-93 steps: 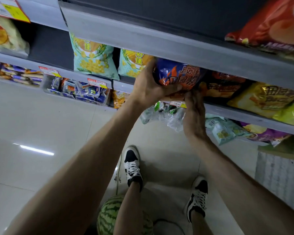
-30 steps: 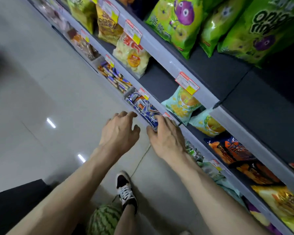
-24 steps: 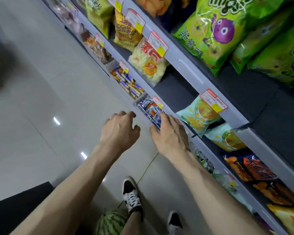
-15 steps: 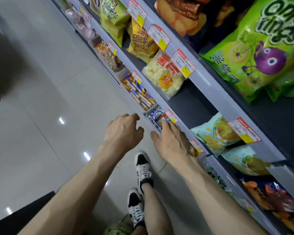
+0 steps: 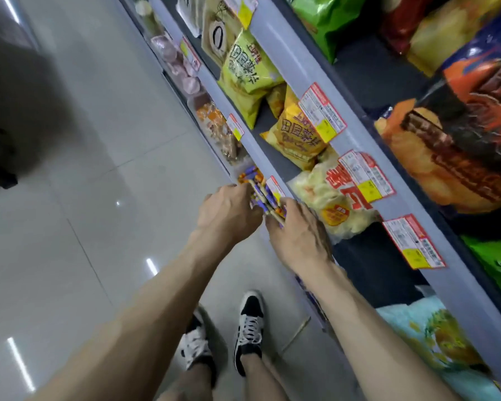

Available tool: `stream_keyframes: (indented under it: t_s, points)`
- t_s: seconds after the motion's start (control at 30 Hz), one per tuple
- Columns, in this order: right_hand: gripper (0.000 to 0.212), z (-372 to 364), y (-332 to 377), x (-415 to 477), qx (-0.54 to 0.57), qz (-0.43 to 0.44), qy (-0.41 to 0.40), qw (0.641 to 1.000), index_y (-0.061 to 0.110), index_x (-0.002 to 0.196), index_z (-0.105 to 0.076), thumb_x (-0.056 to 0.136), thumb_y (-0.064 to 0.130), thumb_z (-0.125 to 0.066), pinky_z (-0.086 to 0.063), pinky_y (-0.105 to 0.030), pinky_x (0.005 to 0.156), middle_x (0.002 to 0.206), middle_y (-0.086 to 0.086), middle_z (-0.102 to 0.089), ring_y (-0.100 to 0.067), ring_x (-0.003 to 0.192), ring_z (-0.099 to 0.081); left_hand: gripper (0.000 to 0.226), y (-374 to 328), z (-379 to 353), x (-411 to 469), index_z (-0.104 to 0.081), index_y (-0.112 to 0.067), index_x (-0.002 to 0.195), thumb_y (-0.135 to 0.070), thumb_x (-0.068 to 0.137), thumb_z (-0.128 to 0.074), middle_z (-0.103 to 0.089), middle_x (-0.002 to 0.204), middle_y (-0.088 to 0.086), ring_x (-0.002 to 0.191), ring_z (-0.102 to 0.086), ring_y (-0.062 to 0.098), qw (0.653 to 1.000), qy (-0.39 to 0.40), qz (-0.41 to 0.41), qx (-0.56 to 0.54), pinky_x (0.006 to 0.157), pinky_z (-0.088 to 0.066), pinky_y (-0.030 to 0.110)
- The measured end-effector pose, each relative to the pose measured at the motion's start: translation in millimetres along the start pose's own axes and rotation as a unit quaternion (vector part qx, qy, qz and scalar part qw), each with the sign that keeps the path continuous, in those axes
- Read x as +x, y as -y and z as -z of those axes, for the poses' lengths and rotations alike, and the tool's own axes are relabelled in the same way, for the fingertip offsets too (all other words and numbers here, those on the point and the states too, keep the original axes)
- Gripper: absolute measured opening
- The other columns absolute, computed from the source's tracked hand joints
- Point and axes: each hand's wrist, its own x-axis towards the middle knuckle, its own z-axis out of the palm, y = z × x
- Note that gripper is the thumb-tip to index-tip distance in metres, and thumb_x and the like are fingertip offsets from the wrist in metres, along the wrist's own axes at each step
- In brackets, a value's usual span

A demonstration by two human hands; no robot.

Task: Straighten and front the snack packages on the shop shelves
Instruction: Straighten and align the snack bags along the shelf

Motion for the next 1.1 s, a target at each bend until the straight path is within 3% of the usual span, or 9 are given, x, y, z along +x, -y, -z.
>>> stream_keyframes:
  t_s: [0.17,0.33,0.43,0.5,0.6,0.8,1.0,1.1]
  points:
    - [0.046,1,28,48,0.011,-0.028,-0.031,0.999,0.017,0.138,-0.054,0.101,0.045,-0.055,-0.046,-0.046,0.099,0.133,-0.012,-0.060,-0.035,0.125,-0.053,0.037,23,29,51,-0.063,-0.018,0.128,-0.032,0.093,-0.059,-0.068,0.123,0.010,0.113,-0.063,0.037,1.000,-0.010,-0.006,0.007,0.089,-0.050,0.040]
    - [0.053,-2,47,88,0.060,-0.109,-0.079,0.989,0.021,0.146,-0.050,0.100,0.048,-0.054,-0.044,-0.045,0.107,0.144,-0.006,-0.057,-0.029,0.132,-0.051,0.045,43,53,99,-0.057,-0.021,0.137,-0.029,0.093,-0.060,-0.066,0.119,0.010,0.109,-0.063,0.039,0.999,-0.023,-0.043,-0.006,0.080,-0.046,0.040]
    - [0.062,-5,61,105,0.154,-0.197,-0.121,0.960,0.028,0.147,-0.045,0.091,0.053,-0.052,-0.047,-0.048,0.107,0.144,-0.005,-0.058,-0.029,0.129,-0.056,0.046,56,69,125,-0.056,-0.023,0.137,-0.030,0.092,-0.061,-0.065,0.123,0.009,0.107,-0.063,0.037,0.997,-0.014,-0.066,-0.024,0.078,-0.045,0.039]
    - [0.061,-6,72,114,0.218,-0.243,-0.136,0.935,0.026,0.148,-0.046,0.092,0.049,-0.056,-0.046,-0.042,0.107,0.145,-0.005,-0.058,-0.028,0.129,-0.056,0.045,68,82,141,-0.056,-0.021,0.136,-0.030,0.092,-0.061,-0.065,0.125,0.008,0.106,-0.063,0.036,0.996,-0.007,-0.076,-0.034,0.075,-0.047,0.038]
    - [0.057,-5,76,125,0.270,-0.293,-0.177,0.900,0.017,0.148,-0.049,0.096,0.036,-0.064,-0.041,-0.030,0.099,0.146,-0.006,-0.057,-0.027,0.130,-0.055,0.052,79,95,165,-0.052,-0.021,0.143,-0.031,0.093,-0.062,-0.062,0.135,0.009,0.117,-0.062,0.036,0.993,-0.009,-0.105,-0.051,0.082,-0.054,0.044]
    - [0.056,-10,80,151,0.343,-0.369,-0.262,0.823,0.007,0.138,-0.058,0.090,0.034,-0.068,-0.043,-0.029,0.094,0.138,-0.009,-0.062,-0.029,0.125,-0.058,0.084,75,116,228,-0.033,-0.023,0.159,-0.039,0.087,-0.073,-0.053,0.144,0.011,0.127,-0.052,0.031,0.986,-0.055,-0.122,-0.105,0.088,-0.046,0.041]
    - [0.083,-13,84,167,0.363,-0.395,-0.320,0.781,0.017,0.158,-0.029,0.090,0.027,-0.076,-0.036,-0.026,0.099,0.156,-0.008,-0.045,-0.027,0.135,-0.050,0.126,44,115,271,-0.020,-0.021,0.165,-0.056,0.066,-0.090,-0.042,0.157,0.006,0.141,-0.043,0.026,0.971,-0.067,-0.133,-0.189,0.110,-0.043,0.045]
    - [0.095,-14,83,175,0.365,-0.384,-0.335,0.779,0.020,0.161,-0.022,0.086,0.030,-0.081,-0.040,-0.038,0.112,0.159,-0.007,-0.040,-0.031,0.140,-0.047,0.136,33,108,283,-0.016,-0.018,0.166,-0.052,0.059,-0.093,-0.043,0.158,0.007,0.140,-0.044,0.027,0.963,-0.064,-0.152,-0.211,0.114,-0.044,0.051]
